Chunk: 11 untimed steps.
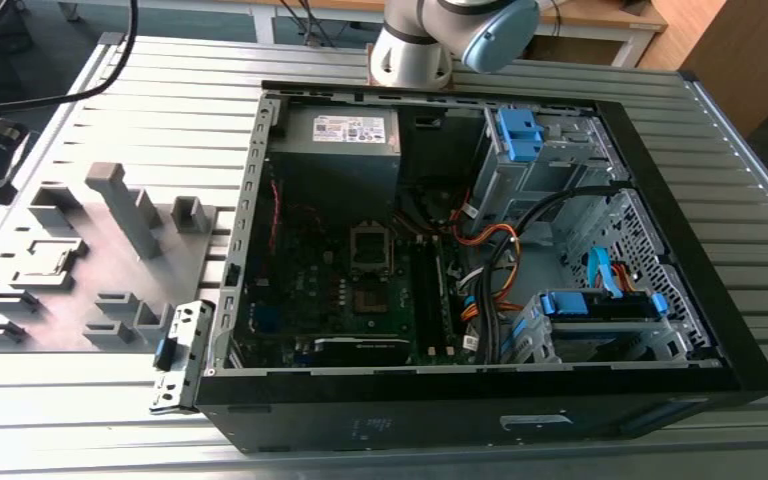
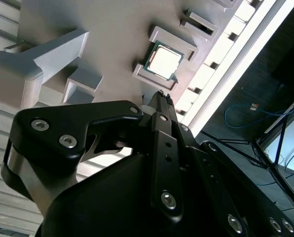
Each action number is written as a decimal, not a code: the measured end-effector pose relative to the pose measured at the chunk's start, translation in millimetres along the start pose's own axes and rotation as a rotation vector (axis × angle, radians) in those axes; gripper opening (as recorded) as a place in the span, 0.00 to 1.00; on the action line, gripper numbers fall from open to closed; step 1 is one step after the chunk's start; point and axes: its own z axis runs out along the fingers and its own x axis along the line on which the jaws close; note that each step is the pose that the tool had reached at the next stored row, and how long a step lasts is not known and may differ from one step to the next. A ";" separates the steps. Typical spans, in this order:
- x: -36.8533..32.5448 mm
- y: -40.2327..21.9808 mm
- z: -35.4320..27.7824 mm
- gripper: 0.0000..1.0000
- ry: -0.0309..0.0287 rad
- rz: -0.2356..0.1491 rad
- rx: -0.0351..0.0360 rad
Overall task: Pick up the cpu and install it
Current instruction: 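Pick up the cpu and move it towards the insertion slot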
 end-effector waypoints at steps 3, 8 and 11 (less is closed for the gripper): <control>0.3 -0.1 3.7 0.11 0.0036 0.000 0.0056; 0.9 -0.3 10.6 0.11 0.0045 -0.001 0.0088; 1.7 -0.5 15.1 0.11 0.0046 -0.004 0.0089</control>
